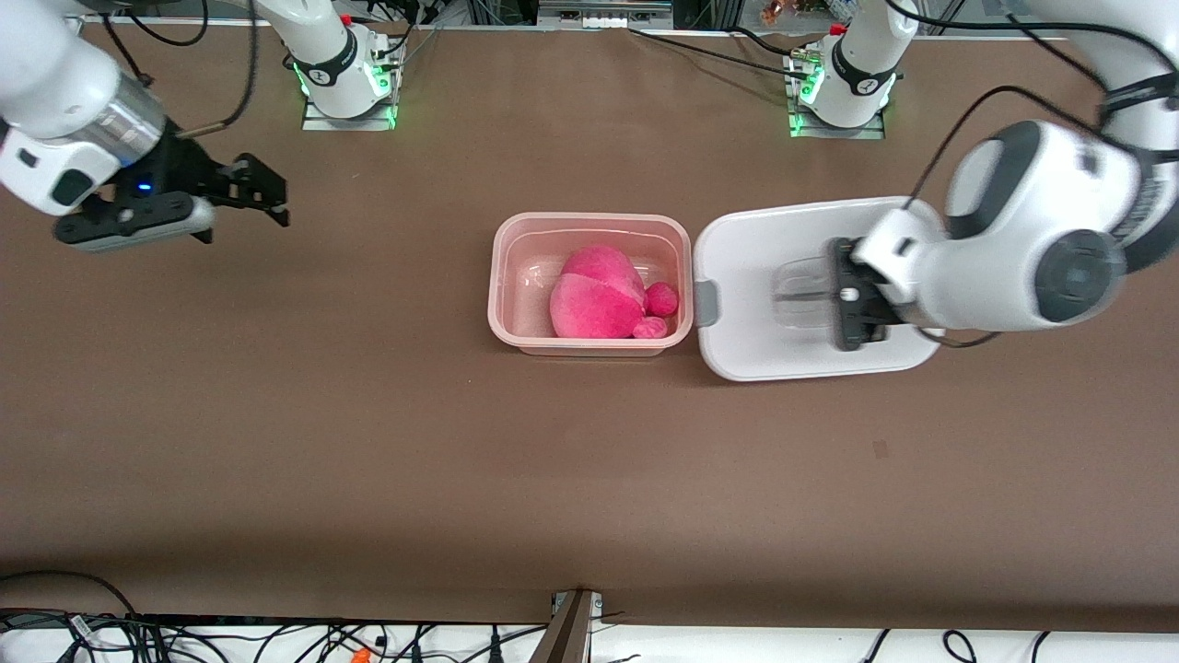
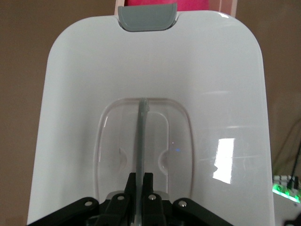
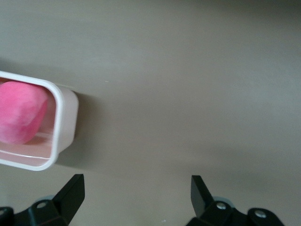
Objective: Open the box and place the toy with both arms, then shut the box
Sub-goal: 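Carry the lid over the box with the left gripper and lower it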
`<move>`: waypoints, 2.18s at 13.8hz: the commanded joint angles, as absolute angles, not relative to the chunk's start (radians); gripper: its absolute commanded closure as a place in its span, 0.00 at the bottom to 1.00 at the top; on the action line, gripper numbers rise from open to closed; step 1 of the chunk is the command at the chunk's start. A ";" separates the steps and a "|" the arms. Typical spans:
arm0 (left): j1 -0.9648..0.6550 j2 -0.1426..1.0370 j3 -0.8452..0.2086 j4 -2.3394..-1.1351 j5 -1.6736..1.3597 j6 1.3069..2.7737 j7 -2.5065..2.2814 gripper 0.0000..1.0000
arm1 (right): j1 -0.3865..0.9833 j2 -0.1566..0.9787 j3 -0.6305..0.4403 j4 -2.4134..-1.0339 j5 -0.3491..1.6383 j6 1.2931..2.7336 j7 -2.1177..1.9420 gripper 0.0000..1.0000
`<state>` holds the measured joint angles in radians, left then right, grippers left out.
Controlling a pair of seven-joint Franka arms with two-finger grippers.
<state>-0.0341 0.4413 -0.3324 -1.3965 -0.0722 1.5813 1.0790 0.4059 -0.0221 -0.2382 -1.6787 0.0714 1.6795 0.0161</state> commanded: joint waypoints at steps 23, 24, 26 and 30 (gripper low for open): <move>-0.285 0.317 -0.486 -1.881 -0.048 2.443 0.835 1.00 | 0.170 -0.008 -0.052 -1.605 -0.044 1.638 0.150 0.00; -0.287 0.327 -0.486 -1.890 -0.046 2.471 0.830 1.00 | 0.181 -0.008 -0.052 -1.605 -0.048 1.623 0.155 0.00; -0.287 0.341 -0.488 -1.925 -0.044 2.542 0.828 1.00 | 0.183 -0.008 -0.052 -1.605 -0.046 1.618 0.156 0.00; -0.288 0.344 -0.488 -1.945 -0.044 2.545 0.825 1.00 | 0.184 -0.008 -0.052 -1.605 -0.045 1.620 0.158 0.00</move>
